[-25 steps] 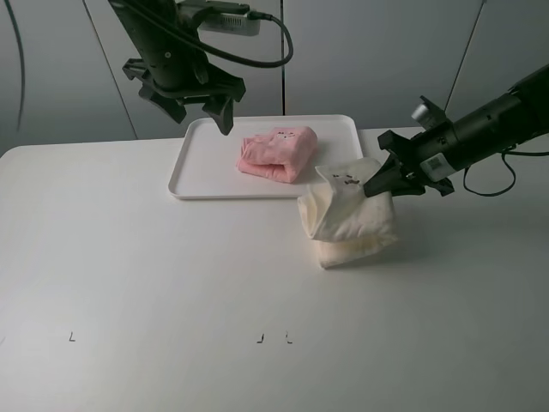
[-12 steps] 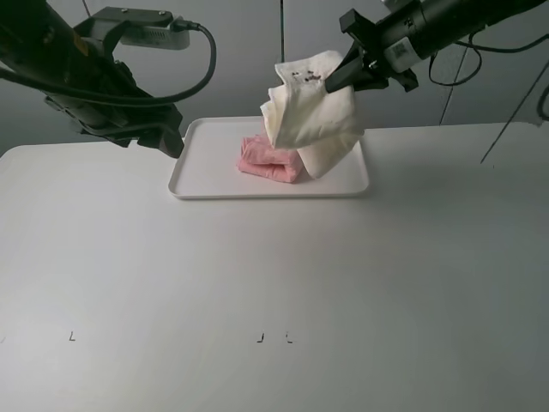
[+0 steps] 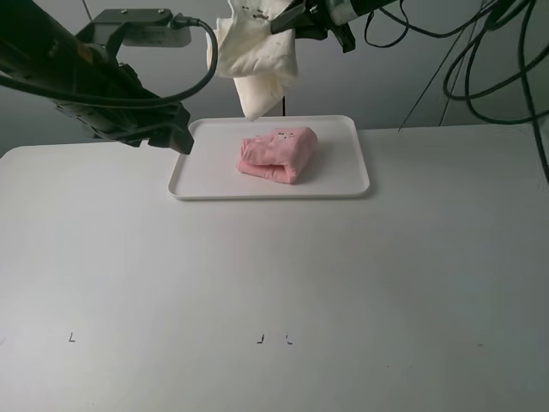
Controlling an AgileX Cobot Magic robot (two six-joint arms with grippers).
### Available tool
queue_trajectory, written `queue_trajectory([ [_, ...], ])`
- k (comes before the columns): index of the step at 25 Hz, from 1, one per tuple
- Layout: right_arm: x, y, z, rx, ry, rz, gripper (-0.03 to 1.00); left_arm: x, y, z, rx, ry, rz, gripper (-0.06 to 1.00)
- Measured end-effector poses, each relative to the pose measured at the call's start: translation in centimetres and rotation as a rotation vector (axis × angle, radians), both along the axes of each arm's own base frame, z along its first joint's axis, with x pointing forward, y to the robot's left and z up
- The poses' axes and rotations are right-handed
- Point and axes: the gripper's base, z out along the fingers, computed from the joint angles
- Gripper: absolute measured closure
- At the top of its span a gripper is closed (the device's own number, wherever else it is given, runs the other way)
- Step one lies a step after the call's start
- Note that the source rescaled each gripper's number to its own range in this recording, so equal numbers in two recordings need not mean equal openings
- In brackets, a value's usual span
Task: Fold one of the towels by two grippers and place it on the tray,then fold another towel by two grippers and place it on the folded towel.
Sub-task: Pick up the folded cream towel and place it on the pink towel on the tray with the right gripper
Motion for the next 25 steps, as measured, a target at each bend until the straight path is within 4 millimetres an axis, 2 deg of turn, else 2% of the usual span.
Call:
queue_trajectory([
  [5,1.8,0.3,-4.9,0.030,0.063,-0.049,0.89,0.2,-0.1,-0.4,0.015,0.005,-0.016,0.02],
  [13,2.7,0.1,-11.6,-0.075,0.138,-0.060,0.89,0.3,-0.1,-0.6,0.025,0.000,-0.032,0.02],
  [16,2.8,-0.3,-13.3,-0.150,0.133,-0.069,0.89,0.3,-0.1,-0.6,0.027,-0.001,-0.036,0.02],
  [19,2.9,-0.6,-13.7,-0.210,0.128,-0.073,0.88,0.3,-0.1,-0.6,0.029,-0.002,-0.039,0.02],
  [20,2.9,-0.7,-13.8,-0.222,0.128,-0.073,0.86,0.3,-0.1,-0.6,0.029,-0.002,-0.039,0.02],
  [22,2.9,-0.8,-13.8,-0.241,0.130,-0.077,0.75,0.3,-0.1,-0.6,0.029,-0.002,-0.039,0.02],
  [25,2.9,-0.9,-13.8,-0.251,0.127,-0.077,0.45,0.3,-0.1,-0.5,0.029,-0.004,-0.041,0.02],
])
